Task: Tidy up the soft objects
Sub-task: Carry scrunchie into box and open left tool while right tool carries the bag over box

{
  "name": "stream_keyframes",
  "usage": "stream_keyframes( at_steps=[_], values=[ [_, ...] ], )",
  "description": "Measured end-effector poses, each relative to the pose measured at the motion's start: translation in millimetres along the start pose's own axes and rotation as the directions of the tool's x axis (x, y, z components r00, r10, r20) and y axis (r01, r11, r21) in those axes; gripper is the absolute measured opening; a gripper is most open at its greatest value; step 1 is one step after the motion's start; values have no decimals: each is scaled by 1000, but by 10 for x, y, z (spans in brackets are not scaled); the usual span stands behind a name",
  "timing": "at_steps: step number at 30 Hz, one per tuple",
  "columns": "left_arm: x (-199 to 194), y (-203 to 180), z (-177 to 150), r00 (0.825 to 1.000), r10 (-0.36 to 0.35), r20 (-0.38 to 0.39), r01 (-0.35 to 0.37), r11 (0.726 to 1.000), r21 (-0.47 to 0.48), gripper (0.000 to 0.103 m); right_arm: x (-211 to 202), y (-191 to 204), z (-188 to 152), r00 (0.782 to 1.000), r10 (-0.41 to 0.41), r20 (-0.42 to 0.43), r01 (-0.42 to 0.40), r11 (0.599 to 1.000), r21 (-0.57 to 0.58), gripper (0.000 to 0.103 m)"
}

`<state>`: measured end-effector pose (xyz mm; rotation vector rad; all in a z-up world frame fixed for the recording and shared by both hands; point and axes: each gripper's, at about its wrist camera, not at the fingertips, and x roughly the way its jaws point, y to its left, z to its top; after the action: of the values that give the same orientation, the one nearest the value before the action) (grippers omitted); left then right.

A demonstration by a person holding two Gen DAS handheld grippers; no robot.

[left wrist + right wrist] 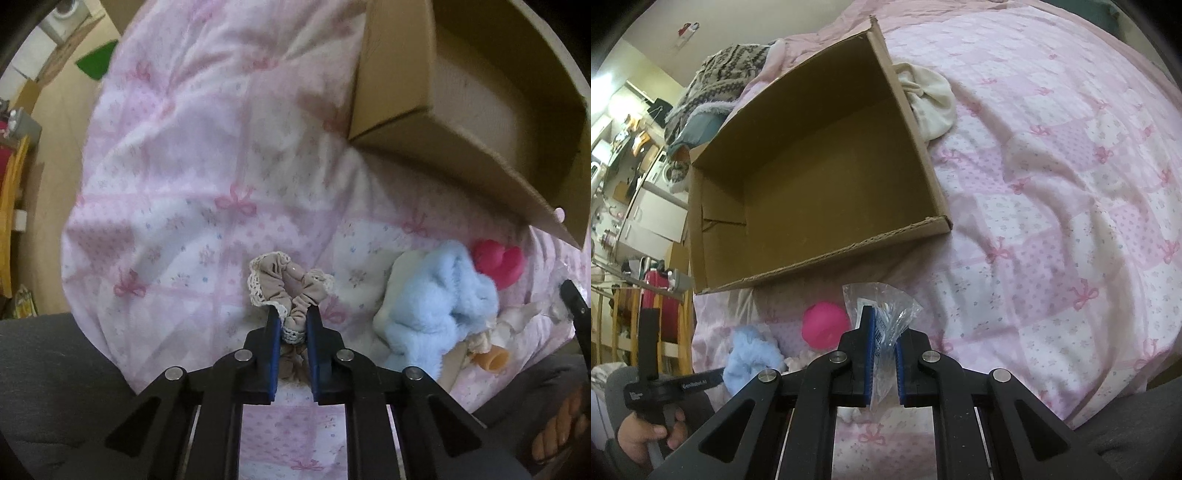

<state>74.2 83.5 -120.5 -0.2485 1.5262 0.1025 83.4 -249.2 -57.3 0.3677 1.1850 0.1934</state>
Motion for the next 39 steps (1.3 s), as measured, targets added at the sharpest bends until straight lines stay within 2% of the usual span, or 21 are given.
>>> stream_keyframes(
  at_steps=[5,8,10,12,17,20,24,32,36,39],
  values=[
    [-211,70,-1,995,-7,98,7,1000,-1,12,-46,25,-23,1000,11,17,-11,1000,-19,11],
    [-370,124,-12,984,10,178,-8,1000,-13,12,-80,42,-43,999,18,28,-17,1000,-26,11],
    [-572,121,-71,968,31,247,-26,999,-26,12,-101,57,-50,999,21,34,-20,999,-32,11],
    [-753,157,-98,946,31,323,-25,999,-24,12,-133,78,-57,999,23,48,-21,999,-40,11],
    [-1146,-16,-104,899,17,437,-23,1000,8,12,-367,164,-57,989,61,132,-51,996,-79,11],
    [-1275,-187,-156,877,-22,480,10,1000,27,12,-535,207,-41,978,91,189,-73,992,-100,11],
    [-1530,-383,-174,845,-54,532,11,996,84,12,-764,315,15,959,124,254,-86,984,-155,11],
    [-1831,-797,123,804,-109,584,6,985,174,12,-958,540,329,936,190,297,-125,967,-223,11],
    [-1838,-950,353,793,-123,596,4,981,196,12,-898,595,532,929,208,306,-139,963,-232,11],
    [-1738,-1020,514,792,-125,598,4,980,200,12,-759,595,694,933,205,297,-142,965,-220,11]
  ],
)
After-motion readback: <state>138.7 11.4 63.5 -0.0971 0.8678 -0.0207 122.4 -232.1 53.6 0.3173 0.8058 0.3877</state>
